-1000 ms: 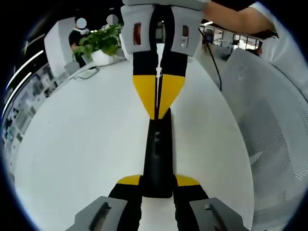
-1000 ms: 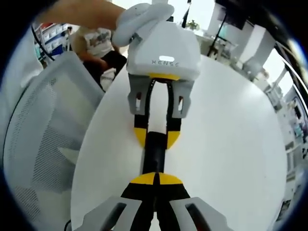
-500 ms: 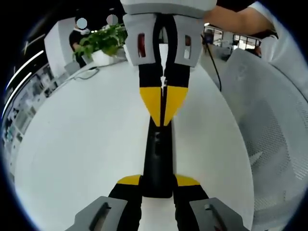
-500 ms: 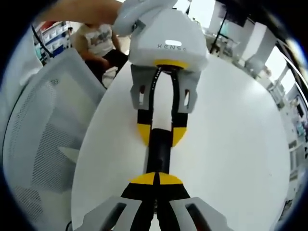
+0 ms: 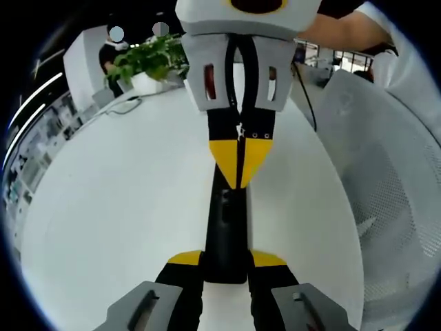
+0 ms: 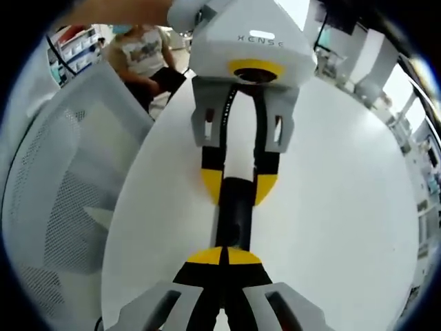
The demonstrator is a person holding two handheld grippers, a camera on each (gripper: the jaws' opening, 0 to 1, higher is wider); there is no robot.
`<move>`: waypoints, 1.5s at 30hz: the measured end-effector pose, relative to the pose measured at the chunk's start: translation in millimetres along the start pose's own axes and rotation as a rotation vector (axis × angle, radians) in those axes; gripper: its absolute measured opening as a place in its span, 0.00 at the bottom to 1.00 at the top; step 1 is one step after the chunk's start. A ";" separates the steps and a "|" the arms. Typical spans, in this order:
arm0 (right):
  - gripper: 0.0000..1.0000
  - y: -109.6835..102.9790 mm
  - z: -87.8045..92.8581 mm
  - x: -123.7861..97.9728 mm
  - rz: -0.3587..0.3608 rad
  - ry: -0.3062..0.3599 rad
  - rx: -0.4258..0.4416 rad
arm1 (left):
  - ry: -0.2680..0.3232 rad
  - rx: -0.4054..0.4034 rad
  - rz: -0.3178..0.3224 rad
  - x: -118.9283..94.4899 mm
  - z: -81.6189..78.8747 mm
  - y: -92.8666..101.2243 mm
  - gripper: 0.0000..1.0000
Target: Press the specified remote control buttons in sequence, fully releasing each button before pressing the next.
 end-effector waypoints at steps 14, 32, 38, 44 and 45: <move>0.00 -1.7 4.3 7.3 -0.011 -0.020 -0.006 | 0.005 -0.002 -0.002 -0.9 -0.6 1.0 0.24; 0.00 -0.2 6.1 11.0 -0.023 -0.021 -0.006 | 0.012 -0.013 0.002 0.4 1.8 -1.8 0.23; 0.00 -0.2 6.3 10.8 -0.030 -0.012 0.006 | 0.018 -0.015 0.002 0.3 2.2 -1.6 0.23; 0.00 -1.0 5.8 11.1 -0.030 -0.023 -0.001 | 0.015 -0.014 0.003 0.3 2.0 -0.9 0.23; 0.00 -0.9 5.6 11.1 -0.032 -0.027 -0.008 | 0.015 -0.014 0.003 0.4 1.9 -0.9 0.23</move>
Point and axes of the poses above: the point that each gripper's makers call its tool centre point, and the gripper's own axes: x roughly forward along the fingers, y roughly to its right, z roughly out of its underside, the point moved 4 cm from there along -x, roughly backward along the fingers, and after that the axes turned 10 degrees about y, right-handed, at the moved point
